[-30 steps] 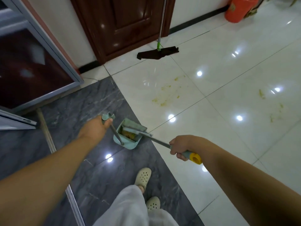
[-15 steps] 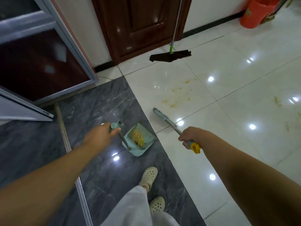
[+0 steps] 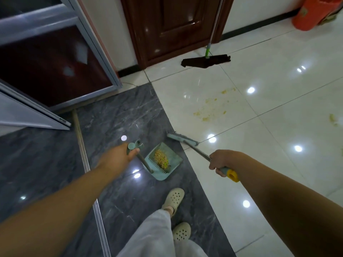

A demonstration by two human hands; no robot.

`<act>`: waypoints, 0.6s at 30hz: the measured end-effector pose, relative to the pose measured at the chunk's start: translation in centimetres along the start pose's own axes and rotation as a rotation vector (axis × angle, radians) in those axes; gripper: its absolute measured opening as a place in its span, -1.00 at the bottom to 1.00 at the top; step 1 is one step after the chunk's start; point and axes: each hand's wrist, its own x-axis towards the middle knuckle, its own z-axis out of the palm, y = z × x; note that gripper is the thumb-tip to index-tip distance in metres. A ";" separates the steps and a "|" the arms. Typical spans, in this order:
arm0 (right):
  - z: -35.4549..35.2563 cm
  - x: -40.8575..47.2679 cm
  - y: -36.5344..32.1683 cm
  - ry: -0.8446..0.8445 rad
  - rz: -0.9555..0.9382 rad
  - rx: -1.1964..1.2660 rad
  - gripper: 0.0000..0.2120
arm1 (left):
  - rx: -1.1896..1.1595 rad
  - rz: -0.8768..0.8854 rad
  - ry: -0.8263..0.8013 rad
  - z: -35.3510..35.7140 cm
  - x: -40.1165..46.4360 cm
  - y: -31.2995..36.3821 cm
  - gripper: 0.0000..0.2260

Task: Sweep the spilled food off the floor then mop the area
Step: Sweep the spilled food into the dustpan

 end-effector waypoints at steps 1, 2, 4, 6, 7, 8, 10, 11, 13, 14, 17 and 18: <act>0.2 -0.6 0.3 -0.011 -0.007 -0.050 -0.66 | 0.012 0.000 -0.007 0.0 -0.1 0.0 -0.65; 0.4 -1.4 0.6 -0.020 -0.015 -0.089 -0.71 | 0.018 0.003 -0.014 0.2 -0.2 0.0 -0.65; 0.7 -2.8 1.4 -0.048 -0.033 -0.106 -0.74 | 0.019 0.016 -0.021 0.4 -0.5 0.1 -0.65; 0.9 -3.8 2.3 -0.078 -0.026 -0.022 -0.63 | 0.016 0.017 -0.023 0.7 -0.9 0.2 -0.66; 1.0 -4.2 2.7 -0.104 -0.017 0.002 -0.60 | 0.010 0.016 -0.025 0.7 -1.1 0.1 -0.66; 1.1 -4.6 3.2 -0.135 -0.002 0.028 -0.59 | 0.001 0.017 -0.027 0.8 -1.3 0.1 -0.66; 1.3 -5.2 4.1 -0.154 0.018 0.108 -0.58 | -0.031 0.023 -0.027 1.0 -1.9 -0.1 -0.67; 1.5 -5.5 4.6 -0.139 0.022 0.150 -0.57 | -0.052 0.025 -0.022 1.1 -2.3 -0.2 -0.67; 2.0 -5.8 5.7 -0.130 0.043 0.238 -0.60 | -0.090 0.023 -0.004 1.4 -3.2 -0.7 -0.66; 2.4 -5.9 6.2 -0.144 0.072 0.314 -0.64 | -0.097 0.021 0.010 1.5 -3.7 -1.0 -0.65; 3.6 -5.9 7.2 -0.153 0.132 0.515 -0.71 | -0.109 0.014 0.043 1.7 -5.5 -2.7 -0.70; 3.9 -5.8 7.3 -0.141 0.138 0.541 -0.73 | -0.109 0.014 0.044 1.5 -6.1 -3.3 -0.72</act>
